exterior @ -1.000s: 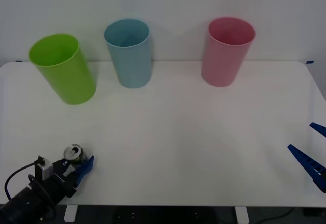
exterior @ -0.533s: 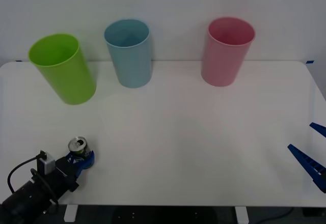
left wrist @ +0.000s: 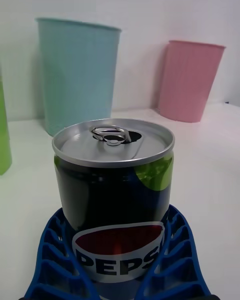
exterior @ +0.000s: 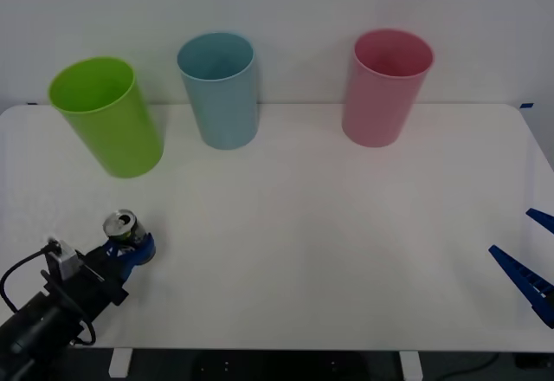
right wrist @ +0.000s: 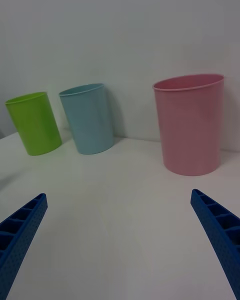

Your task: Grasp the object on the table and drop it into the matching bin: aluminum can to the light blue bin, PET bottle to the pink bin.

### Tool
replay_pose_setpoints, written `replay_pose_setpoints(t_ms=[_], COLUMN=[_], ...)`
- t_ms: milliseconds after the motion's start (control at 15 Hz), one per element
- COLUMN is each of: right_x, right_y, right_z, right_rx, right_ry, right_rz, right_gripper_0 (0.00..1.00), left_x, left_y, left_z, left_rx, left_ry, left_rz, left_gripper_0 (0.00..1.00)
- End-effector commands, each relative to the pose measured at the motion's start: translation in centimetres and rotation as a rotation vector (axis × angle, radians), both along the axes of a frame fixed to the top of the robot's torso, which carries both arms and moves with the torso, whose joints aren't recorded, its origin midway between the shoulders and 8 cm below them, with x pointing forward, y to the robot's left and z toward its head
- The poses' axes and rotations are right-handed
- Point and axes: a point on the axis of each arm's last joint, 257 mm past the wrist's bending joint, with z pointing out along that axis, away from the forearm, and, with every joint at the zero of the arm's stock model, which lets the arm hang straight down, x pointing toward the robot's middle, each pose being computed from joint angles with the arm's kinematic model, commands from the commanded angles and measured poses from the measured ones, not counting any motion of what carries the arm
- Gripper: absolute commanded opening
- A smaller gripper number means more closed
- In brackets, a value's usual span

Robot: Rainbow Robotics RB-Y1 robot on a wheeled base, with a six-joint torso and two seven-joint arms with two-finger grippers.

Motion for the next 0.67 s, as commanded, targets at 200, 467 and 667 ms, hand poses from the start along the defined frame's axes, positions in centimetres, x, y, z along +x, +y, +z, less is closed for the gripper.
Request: replay_pose_setpoints(t_ms=[200, 467, 667], right_x=[0.0, 0.0, 0.0], right_y=[0.0, 0.0, 0.0], right_z=[0.0, 0.0, 0.0], right_rx=[0.000, 0.000, 0.000], right_ry=[0.000, 0.000, 0.000], right_rz=[0.000, 0.000, 0.000], right_gripper_0=[1.00, 1.00, 1.00], left_x=[1.8, 3.7, 5.3], left_y=[0.8, 0.1, -1.4], left_z=[4.0, 7.2, 9.8], left_rx=[-0.008, -0.031, -0.088], left_ry=[-0.072, -0.118, -0.118], left_rz=[0.018, 0.014, -0.022], left_gripper_0=[0.00, 0.00, 0.00])
